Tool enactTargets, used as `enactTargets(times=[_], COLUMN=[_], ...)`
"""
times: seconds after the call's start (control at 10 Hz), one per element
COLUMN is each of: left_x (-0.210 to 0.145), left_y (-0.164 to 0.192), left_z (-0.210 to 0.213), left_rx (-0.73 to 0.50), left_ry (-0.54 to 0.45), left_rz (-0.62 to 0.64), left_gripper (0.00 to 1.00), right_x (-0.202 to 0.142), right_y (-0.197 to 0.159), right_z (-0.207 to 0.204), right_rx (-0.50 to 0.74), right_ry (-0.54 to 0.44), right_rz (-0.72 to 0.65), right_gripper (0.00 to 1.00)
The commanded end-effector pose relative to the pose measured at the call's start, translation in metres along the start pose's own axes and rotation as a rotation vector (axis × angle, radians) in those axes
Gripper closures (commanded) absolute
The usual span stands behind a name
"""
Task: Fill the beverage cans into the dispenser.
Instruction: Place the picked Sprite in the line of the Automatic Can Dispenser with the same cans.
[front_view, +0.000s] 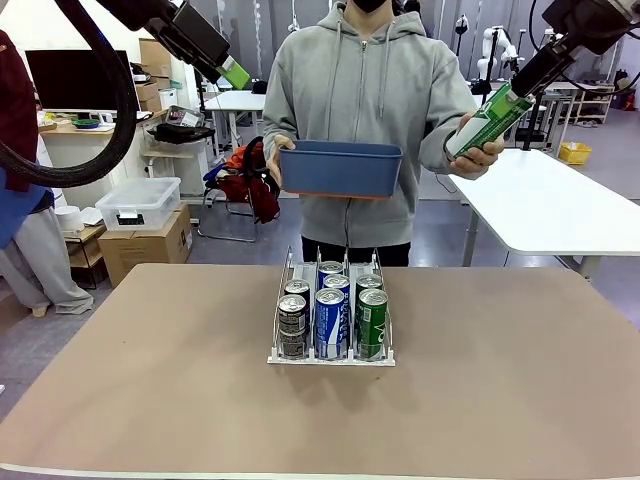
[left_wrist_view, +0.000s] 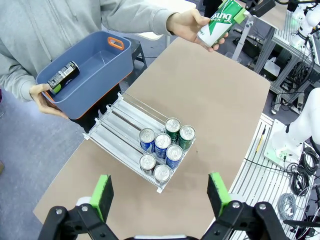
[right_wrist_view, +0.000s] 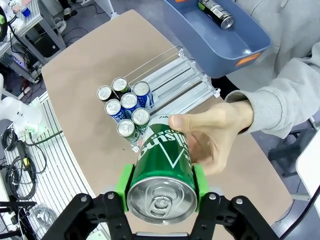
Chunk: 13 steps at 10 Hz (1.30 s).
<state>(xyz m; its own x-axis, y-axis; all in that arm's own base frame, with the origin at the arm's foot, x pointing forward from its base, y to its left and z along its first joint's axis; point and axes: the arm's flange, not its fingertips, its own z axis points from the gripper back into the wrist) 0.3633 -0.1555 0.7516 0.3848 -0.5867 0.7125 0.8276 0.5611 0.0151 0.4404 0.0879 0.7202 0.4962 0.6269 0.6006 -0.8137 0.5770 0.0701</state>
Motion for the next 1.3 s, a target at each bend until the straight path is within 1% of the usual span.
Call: enactTargets(times=[0.0,1.2], left_x=[-0.0019,-0.0019], left_y=[0.0008,0.0008], left_z=[-0.0009,-0.0009], left_rx=[-0.005,-0.005], left_ry=[0.002,0.002], left_rz=[0.007,0.007], left_gripper=[0.00,0.00], right_x=[0.0004,0.0004], right_y=[0.0012,0.0012], right_z=[0.0003,0.0003], right_rx=[0.001,0.001], right_ry=[-0.001,-0.001], right_rz=[-0.001,-0.001], right_gripper=[1.00,1.00])
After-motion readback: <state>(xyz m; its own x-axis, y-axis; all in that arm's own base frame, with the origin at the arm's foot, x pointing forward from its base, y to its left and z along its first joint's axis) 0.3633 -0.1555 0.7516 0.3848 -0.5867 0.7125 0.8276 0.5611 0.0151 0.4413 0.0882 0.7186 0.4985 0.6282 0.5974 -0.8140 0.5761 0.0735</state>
